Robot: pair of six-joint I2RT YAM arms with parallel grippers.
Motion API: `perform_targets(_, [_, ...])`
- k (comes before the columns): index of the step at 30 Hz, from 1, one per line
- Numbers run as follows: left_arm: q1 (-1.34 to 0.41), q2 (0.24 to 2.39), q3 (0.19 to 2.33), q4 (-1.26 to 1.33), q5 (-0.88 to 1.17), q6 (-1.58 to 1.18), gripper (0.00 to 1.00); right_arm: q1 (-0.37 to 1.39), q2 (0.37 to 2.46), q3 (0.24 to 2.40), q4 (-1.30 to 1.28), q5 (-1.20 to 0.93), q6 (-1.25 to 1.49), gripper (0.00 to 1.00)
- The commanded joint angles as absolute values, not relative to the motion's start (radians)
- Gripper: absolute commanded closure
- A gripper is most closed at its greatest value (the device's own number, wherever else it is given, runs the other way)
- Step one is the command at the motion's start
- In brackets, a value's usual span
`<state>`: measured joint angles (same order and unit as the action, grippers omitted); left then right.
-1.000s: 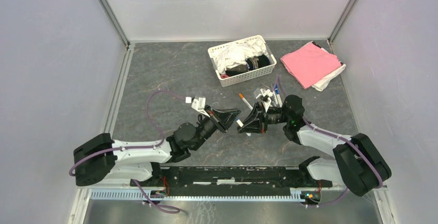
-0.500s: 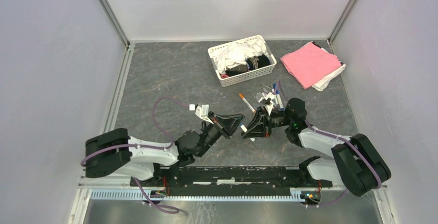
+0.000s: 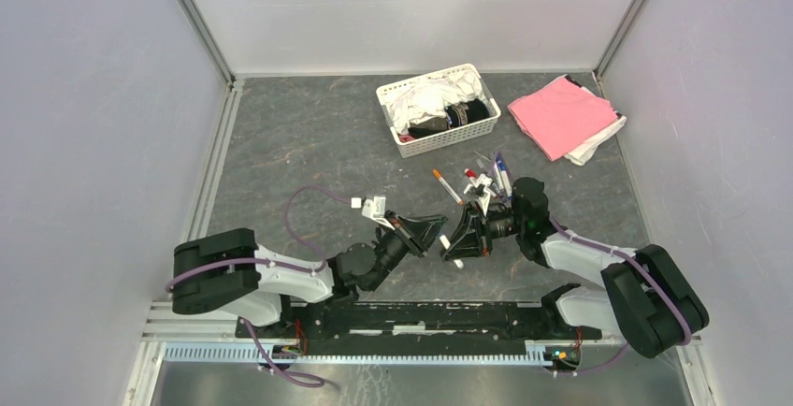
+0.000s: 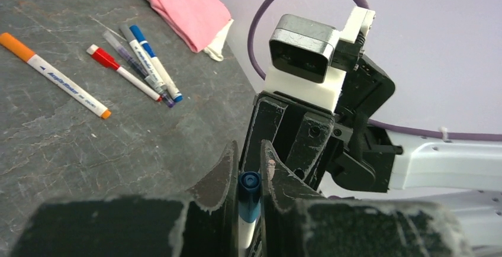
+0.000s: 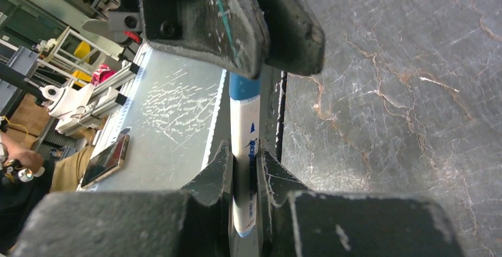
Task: Insert the pens into the pen caps
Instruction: Press the pen cap onto the pen.
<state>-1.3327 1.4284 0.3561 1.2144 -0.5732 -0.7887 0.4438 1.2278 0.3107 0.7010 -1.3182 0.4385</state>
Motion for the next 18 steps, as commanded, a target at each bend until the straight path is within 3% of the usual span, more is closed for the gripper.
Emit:
perform_targets(1, [-1.538, 1.531, 0.454, 0.608, -0.336, -0.868, 0.98, 0.429, 1.185, 0.428, 0.948, -1.052, 0.424, 1.00])
perform_targets(3, [-1.564, 1.544, 0.483, 0.510, -0.414, -0.887, 0.98, 0.430, 1.180, 0.430, 0.936, -1.053, 0.412, 1.00])
perform_targets(9, [-1.563, 1.530, 0.237, 1.010, -0.353, -1.025, 0.98, 0.416, 1.176, 0.415, 0.994, -1.056, 0.449, 1.00])
perform_targets(13, [-1.564, 1.513, 0.175, 1.116, -0.390, -1.060, 0.98, 0.381, 1.172, 0.416, 0.975, -1.036, 0.459, 1.00])
perform_targets(15, [-1.564, 1.533, 0.266, 0.955, -0.360, -1.033, 0.98, 0.372, 1.169, 0.419, 0.953, -1.031, 0.453, 1.00])
perform_targets(18, [-1.589, 1.615, 0.560, 0.457, -0.412, -0.972, 0.98, 0.368, 1.164, 0.418, 0.949, -1.033, 0.447, 1.00])
